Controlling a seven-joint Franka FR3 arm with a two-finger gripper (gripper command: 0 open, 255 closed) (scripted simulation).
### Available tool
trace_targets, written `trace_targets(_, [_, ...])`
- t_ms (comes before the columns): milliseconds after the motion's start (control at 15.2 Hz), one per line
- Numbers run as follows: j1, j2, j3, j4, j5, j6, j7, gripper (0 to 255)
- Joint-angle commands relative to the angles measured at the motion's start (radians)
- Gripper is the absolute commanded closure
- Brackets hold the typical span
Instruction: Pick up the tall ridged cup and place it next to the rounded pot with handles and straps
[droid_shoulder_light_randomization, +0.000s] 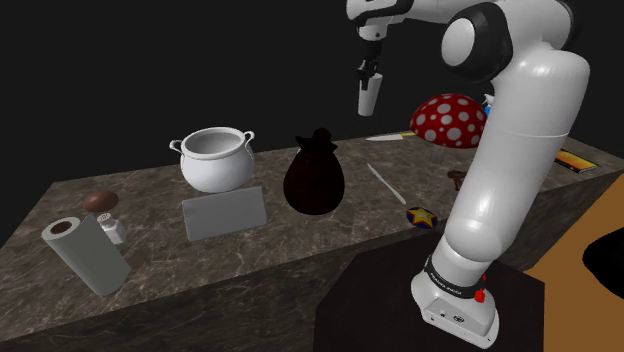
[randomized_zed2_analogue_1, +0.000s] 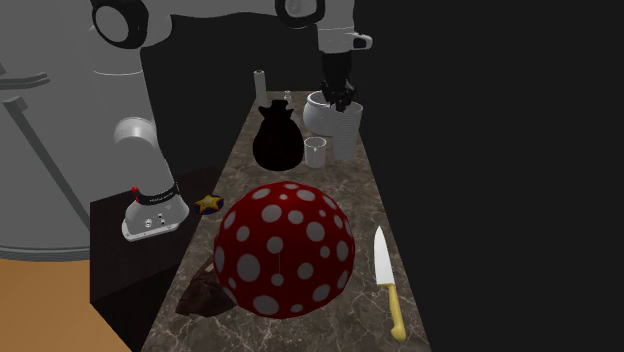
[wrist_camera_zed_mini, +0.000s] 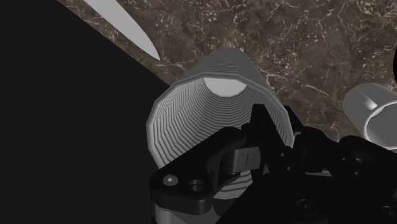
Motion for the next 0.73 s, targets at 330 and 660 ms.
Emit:
trace_targets(330, [-0.008,0.021,-0.003,0.121,0.011,-0.102,-0.01,255])
trace_targets(660, [0.044,-0.031,0.028,0.077,-0.022,-0.108,0.07,255])
